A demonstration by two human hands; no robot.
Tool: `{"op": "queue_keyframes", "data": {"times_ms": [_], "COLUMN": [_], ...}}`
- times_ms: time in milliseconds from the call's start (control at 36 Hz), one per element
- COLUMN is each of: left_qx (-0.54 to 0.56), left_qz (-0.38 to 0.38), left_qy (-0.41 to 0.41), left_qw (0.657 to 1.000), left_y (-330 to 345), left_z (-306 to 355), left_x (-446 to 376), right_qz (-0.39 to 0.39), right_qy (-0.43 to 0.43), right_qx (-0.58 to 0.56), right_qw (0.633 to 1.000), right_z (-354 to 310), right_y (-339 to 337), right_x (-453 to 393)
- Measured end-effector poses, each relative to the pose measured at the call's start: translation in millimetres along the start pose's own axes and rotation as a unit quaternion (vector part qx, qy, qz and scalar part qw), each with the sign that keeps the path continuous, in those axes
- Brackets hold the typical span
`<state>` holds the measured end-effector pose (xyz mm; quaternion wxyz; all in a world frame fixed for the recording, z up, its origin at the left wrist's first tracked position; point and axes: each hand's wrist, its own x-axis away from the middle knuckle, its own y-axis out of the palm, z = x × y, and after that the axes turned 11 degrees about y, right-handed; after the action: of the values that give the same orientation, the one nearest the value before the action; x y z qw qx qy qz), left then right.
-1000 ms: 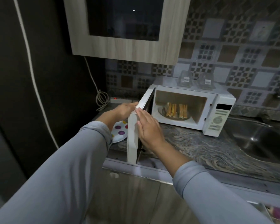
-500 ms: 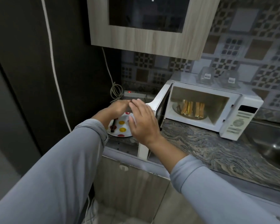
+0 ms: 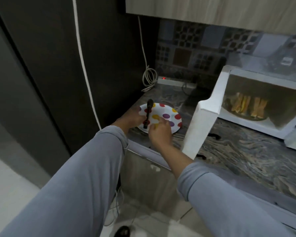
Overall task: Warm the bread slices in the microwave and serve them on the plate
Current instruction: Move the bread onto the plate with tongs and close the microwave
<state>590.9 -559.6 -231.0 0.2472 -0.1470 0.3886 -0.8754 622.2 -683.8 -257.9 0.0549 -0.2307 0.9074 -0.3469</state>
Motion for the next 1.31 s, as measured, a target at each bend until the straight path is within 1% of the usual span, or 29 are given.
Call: {"op": "queue_keyframes", "data": {"times_ms": [111,167,278,333,444,500,556,583,639,694,750,806,861,917,1000,1139,1222,1306], "left_qx": [0.043,0.051,0.069,0.061,0.052,0.06,0.051,0.037,0.014,-0.014,-0.021,-0.009,-0.006,-0.03,-0.03,-0.021,-0.027,-0.034], "left_qz": [-0.02,-0.037,-0.035,-0.039,-0.023,-0.033,-0.026,-0.021,-0.024,-0.016,0.0,0.014,0.022,0.024,0.043,0.052,0.067,0.09], "left_qy": [0.002,-0.005,-0.045,-0.048,-0.027,-0.013,-0.026,-0.035,-0.048,-0.056,-0.086,-0.094,-0.097,-0.094,-0.079,-0.074,-0.08,-0.081], "left_qw": [0.999,0.998,0.996,0.996,0.998,0.998,0.998,0.998,0.998,0.998,0.996,0.995,0.995,0.995,0.996,0.996,0.994,0.992], "left_y": [16.2,23.6,31.5,36.2,44.4,59.5,98.6,108.1,87.0,62.5,56.8,58.0,60.4,54.6,44.7,24.2,15.2,7.5], "left_z": [-31.8,-44.1,-54.2,-60.8,-65.0,-76.4,-113.8,-120.7,-100.1,-78.6,-77.2,-80.1,-80.2,-74.0,-69.3,-63.8,-59.6,-56.8], "left_x": [-37.4,-59.8,-95.8,-116.2,-138.0,-159.1,-205.8,-218.7,-200.4,-178.1,-174.7,-176.1,-173.8,-163.4,-145.6,-106.6,-77.1,-43.7], "right_qz": [0.009,0.035,0.089,0.111,0.148,0.164,0.177,0.173,0.163,0.17,0.163,0.152,0.143,0.135,0.14,0.102,0.089,0.051], "right_qy": [0.105,0.16,0.26,0.306,0.386,0.414,0.418,0.417,0.418,0.434,0.439,0.441,0.458,0.471,0.468,0.436,0.405,0.381], "right_qx": [-0.014,-0.008,-0.024,-0.03,-0.014,-0.021,-0.036,-0.042,-0.049,-0.04,-0.023,-0.022,-0.034,-0.051,-0.115,-0.172,-0.164,-0.165], "right_qw": [0.994,0.987,0.961,0.945,0.91,0.895,0.89,0.891,0.893,0.884,0.883,0.884,0.877,0.87,0.865,0.877,0.895,0.908], "right_z": [5.3,9.9,19.8,25.9,36.4,39.0,43.7,45.9,48.8,49.9,49.2,48.6,44.7,40.9,33.9,27.4,26.4,26.9], "right_y": [13.0,24.7,35.1,38.2,41.8,39.6,35.6,34.6,34.1,31.6,29.6,27.8,25.9,25.1,25.2,22.8,15.8,8.5], "right_x": [-31.6,-51.2,-80.6,-96.8,-123.8,-132.5,-138.7,-141.4,-145.3,-147.2,-147.1,-147.4,-142.5,-137.2,-122.8,-88.2,-62.5,-32.7]}}
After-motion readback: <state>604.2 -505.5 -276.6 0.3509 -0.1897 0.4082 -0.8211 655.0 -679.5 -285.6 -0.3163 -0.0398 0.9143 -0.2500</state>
